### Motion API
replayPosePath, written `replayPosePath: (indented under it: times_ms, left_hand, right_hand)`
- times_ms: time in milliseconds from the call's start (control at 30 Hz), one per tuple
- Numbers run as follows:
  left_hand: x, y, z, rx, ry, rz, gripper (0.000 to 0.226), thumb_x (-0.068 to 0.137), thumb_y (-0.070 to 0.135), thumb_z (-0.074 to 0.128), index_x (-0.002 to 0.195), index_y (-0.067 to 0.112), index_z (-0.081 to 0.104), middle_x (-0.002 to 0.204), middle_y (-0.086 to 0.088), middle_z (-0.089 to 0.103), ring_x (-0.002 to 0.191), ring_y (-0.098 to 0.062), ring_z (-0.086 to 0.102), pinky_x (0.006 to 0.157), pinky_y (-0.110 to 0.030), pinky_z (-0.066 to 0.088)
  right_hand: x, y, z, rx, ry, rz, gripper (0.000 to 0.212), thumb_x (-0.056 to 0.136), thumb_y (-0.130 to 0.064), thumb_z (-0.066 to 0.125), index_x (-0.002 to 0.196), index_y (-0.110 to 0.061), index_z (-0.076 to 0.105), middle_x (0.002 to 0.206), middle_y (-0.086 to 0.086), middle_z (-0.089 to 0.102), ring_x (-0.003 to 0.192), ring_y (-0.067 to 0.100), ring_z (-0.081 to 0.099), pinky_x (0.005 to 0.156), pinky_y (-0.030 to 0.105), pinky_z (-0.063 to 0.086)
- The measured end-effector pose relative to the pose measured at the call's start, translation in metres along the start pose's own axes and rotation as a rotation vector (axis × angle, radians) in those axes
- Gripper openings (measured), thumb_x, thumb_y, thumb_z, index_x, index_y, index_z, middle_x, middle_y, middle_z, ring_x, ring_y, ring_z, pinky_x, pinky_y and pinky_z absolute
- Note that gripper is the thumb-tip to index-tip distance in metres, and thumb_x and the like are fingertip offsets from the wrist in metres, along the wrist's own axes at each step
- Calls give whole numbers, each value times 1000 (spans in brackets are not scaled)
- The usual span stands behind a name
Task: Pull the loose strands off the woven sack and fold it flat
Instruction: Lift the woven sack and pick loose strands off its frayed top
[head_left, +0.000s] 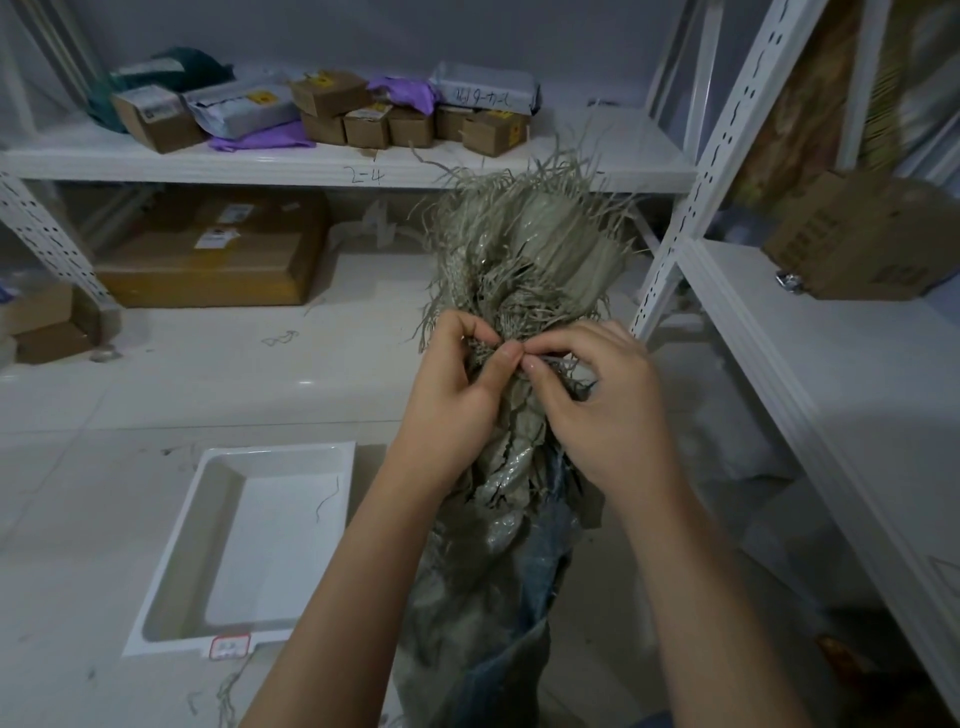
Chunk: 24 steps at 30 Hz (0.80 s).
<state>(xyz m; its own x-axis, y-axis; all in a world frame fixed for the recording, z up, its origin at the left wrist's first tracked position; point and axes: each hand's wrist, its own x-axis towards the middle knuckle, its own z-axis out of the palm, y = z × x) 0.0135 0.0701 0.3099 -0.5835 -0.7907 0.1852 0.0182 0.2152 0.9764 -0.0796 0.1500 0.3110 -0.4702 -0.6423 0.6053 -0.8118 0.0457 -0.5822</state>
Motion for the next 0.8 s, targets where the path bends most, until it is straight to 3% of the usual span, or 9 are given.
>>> replayPosePath:
  times_ms: [200, 333, 433, 500, 700, 800]
  left_hand:
    - [1, -3, -1, -24, 34, -36, 20, 91, 14, 56, 81, 26, 43, 82, -13, 51, 72, -21, 48, 65, -36, 39]
    - [2, -2, -2, -73, 48, -118, 18, 92, 13, 55, 82, 24, 46, 68, -7, 47, 52, -14, 39, 48, -23, 33]
    - [2, -2, 0, -101, 25, -174, 13, 91, 16, 56, 84, 23, 48, 76, -16, 52, 57, -21, 46, 54, -29, 39]
    - [1, -1, 0, -93, 14, -178, 9, 90, 20, 59, 88, 20, 50, 80, -15, 57, 66, -23, 52, 62, -34, 43]
    - [2, -3, 0, 18, 11, -74, 17, 88, 20, 62, 82, 23, 46, 76, -8, 55, 67, -18, 52, 62, -31, 43]
    - [2, -6, 0, 82, -8, -44, 13, 89, 19, 60, 87, 18, 48, 76, -4, 53, 65, -11, 48, 60, -23, 39]
  right_hand:
    - [0, -2, 2, 74, -10, 57, 8, 81, -19, 63, 84, -16, 70, 80, -14, 61, 86, 14, 62, 78, 43, 51]
    - [1, -4, 0, 194, -30, 160, 6, 82, -15, 67, 84, -20, 69, 82, -12, 67, 86, 5, 64, 81, 22, 51]
    - [1, -1, -1, 241, -90, 256, 12, 82, -14, 68, 81, -26, 65, 83, -16, 66, 85, 1, 63, 79, 14, 49]
    - [0, 1, -2, 226, -121, 253, 13, 82, -14, 68, 82, -26, 65, 84, -15, 66, 85, 1, 63, 78, 15, 49]
    - [0, 2, -3, 178, -128, 268, 12, 78, -17, 72, 83, -27, 67, 81, -16, 66, 84, 4, 65, 78, 24, 53]
    - [0, 3, -3, 123, -149, 249, 11, 78, -17, 71, 80, -26, 66, 78, -15, 65, 81, 7, 64, 76, 30, 54]
